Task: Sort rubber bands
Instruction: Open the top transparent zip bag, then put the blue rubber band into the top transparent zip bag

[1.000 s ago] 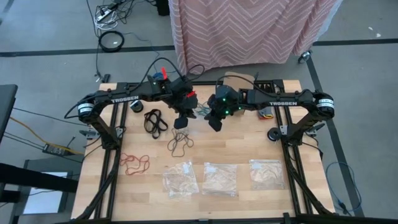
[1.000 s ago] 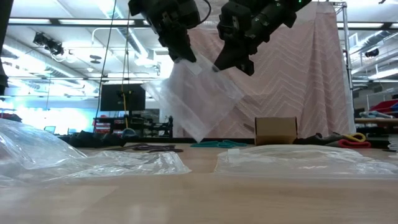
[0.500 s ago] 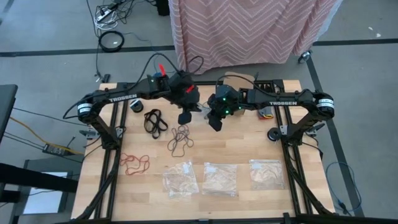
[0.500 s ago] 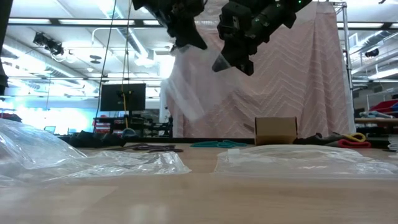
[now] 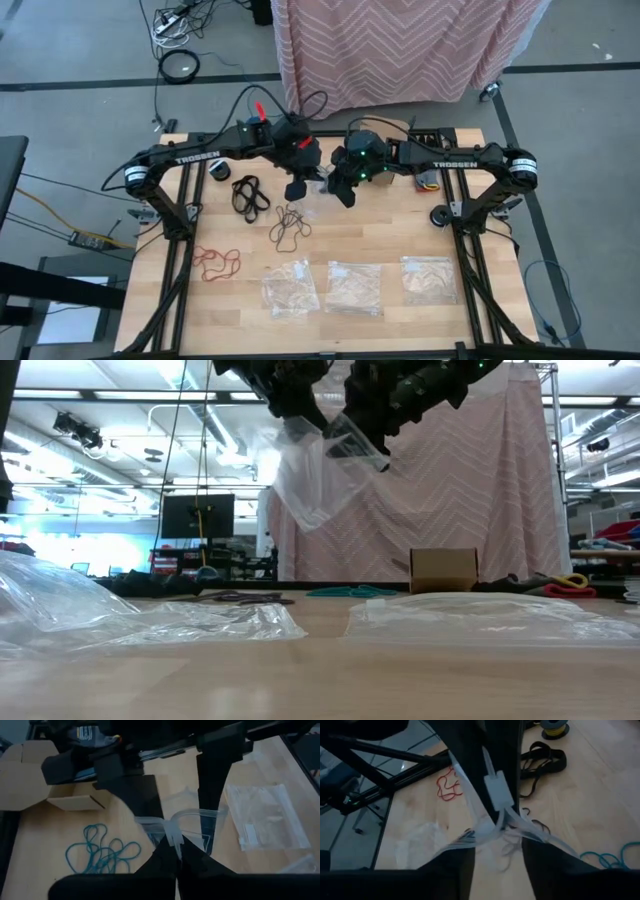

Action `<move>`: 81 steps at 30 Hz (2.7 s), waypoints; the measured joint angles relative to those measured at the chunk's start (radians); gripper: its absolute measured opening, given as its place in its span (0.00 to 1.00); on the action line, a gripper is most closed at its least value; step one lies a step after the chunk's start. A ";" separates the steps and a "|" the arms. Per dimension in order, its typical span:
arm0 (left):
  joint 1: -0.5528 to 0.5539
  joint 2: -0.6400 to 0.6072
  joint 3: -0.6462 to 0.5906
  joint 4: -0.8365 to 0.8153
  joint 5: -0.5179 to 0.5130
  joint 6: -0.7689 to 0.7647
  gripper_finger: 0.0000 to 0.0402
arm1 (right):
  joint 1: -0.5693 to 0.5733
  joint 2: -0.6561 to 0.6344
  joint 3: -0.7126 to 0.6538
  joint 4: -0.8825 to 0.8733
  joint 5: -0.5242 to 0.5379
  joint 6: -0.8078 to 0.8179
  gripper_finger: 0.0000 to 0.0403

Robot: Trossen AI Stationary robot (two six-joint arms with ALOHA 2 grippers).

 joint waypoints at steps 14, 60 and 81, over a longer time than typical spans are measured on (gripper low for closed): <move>-0.012 0.050 -0.001 0.008 0.064 0.004 0.00 | -0.001 0.002 0.000 -0.001 -0.011 0.003 0.46; 0.057 0.064 0.039 -0.212 0.146 0.076 0.00 | -0.002 0.086 0.012 0.153 -0.088 0.072 0.39; 0.098 0.061 0.040 -0.321 0.082 0.126 0.00 | -0.007 -0.032 0.009 -0.188 0.030 0.001 0.39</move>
